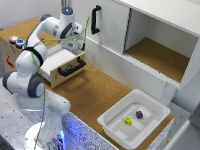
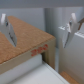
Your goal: Go towards the pink block and grasp it
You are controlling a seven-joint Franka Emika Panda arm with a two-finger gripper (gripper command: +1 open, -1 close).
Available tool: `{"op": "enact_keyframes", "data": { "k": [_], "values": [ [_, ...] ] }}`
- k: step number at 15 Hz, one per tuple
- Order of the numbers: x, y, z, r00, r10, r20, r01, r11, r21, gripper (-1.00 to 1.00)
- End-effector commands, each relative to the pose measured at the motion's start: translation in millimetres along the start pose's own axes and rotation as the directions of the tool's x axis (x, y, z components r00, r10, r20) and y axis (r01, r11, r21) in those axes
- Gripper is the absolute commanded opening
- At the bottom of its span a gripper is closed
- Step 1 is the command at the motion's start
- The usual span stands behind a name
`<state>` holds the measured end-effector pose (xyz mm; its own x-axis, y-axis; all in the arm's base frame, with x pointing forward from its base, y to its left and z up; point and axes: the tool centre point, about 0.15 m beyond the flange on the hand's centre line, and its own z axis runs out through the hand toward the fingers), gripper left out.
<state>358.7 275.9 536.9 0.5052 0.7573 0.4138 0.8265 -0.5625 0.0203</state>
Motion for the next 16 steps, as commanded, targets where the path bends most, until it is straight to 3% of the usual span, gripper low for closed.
{"op": "enact_keyframes", "data": {
  "k": [1,5,9,12,16],
  "values": [
    [98,-24,17,0.889,-0.371,0.270,0.376,0.926,0.034,1.00],
    [125,-50,46,0.757,-0.599,0.261,0.578,0.800,0.162,1.00],
    [135,-76,53,0.656,-0.728,0.201,0.671,0.684,0.287,1.00],
    [137,-96,64,0.610,-0.779,0.145,0.702,0.616,0.359,1.00],
    [126,-126,81,0.578,-0.803,0.145,0.691,0.576,0.437,1.00]
  ]
}}
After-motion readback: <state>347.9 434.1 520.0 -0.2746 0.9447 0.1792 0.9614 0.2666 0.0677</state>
